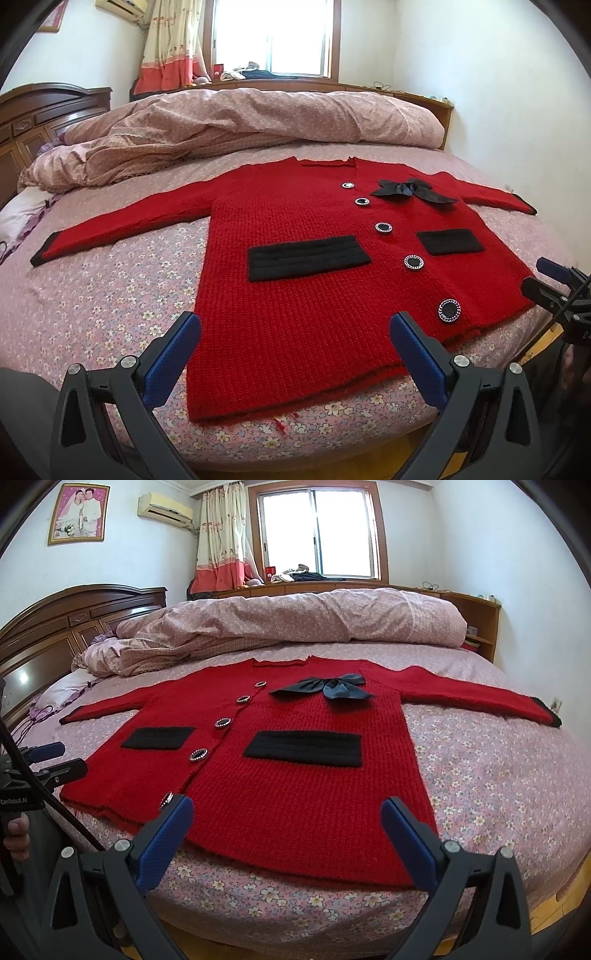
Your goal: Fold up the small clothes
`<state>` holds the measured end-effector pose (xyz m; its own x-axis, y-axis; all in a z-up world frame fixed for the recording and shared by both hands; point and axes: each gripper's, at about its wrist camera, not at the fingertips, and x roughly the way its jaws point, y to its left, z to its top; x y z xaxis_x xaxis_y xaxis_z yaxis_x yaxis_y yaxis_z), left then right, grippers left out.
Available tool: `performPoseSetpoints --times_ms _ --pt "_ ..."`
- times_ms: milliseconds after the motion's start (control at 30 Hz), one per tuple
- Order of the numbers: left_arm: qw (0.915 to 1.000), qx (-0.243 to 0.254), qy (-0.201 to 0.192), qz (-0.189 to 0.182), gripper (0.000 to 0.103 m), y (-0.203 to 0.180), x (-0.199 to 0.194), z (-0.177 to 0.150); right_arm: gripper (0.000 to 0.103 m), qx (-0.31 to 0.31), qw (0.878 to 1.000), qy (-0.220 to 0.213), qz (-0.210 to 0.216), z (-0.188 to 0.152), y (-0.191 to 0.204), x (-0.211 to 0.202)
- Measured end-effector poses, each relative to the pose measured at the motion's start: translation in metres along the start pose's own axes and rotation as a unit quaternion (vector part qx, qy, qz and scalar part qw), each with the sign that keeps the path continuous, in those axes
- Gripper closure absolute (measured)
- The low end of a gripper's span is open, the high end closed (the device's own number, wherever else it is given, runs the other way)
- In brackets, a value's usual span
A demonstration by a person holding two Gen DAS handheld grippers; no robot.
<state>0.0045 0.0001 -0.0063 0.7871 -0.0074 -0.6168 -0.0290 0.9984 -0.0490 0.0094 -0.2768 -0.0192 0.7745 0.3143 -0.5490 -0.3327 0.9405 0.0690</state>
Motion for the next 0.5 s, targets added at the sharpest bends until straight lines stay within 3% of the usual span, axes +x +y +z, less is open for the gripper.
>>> performPoseSetpoints --times_ms 500 --pt "1.0 0.004 0.004 -0.002 0.004 -0.0023 0.002 -0.0009 0.0 -0.003 1.0 0.002 0.0 -0.0009 0.001 0.0008"
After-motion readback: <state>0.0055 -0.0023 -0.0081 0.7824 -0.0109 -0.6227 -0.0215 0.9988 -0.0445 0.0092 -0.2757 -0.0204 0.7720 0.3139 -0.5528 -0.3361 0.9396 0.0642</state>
